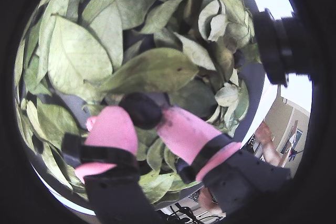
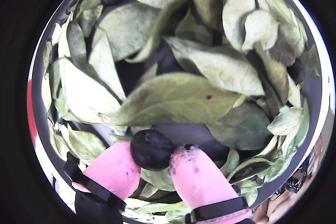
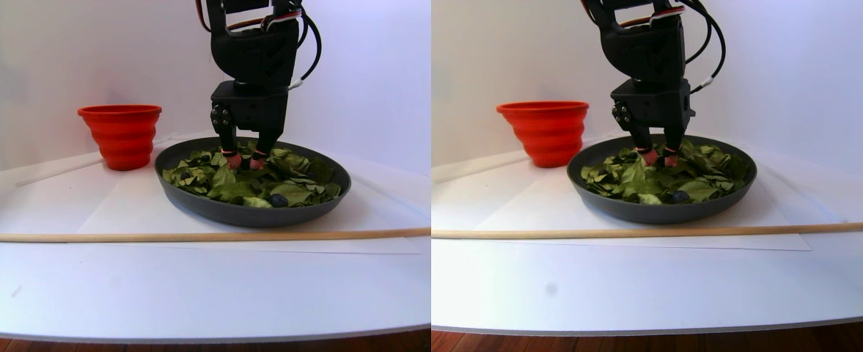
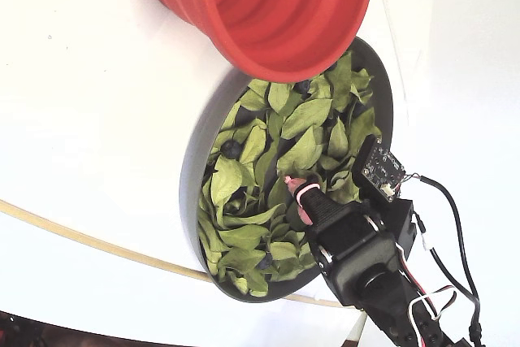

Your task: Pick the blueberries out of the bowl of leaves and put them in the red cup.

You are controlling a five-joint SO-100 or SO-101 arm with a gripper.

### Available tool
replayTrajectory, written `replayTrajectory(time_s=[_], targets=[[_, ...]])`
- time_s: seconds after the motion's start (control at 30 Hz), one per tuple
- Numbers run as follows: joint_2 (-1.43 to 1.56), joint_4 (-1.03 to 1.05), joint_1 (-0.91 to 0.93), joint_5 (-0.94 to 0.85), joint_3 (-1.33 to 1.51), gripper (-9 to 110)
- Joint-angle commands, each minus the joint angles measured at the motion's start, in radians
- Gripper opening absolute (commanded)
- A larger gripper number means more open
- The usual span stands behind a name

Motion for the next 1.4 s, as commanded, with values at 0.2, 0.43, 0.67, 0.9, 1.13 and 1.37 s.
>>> replayTrajectory(time_s=[0.2,0.43,0.67,0.9,1.13,1.37], targets=[[0.141,0.035,0.003,-0.017,-0.038,9],[0.179,0.071,-0.003,-0.032,-0.031,9],[0.221,0.11,-0.017,-0.048,-0.023,9],[0.267,0.138,-0.034,-0.067,-0.008,9],[0.313,0.17,-0.054,-0.084,0.0,9],[0.36,0.195,-0.078,-0.101,0.003,9]])
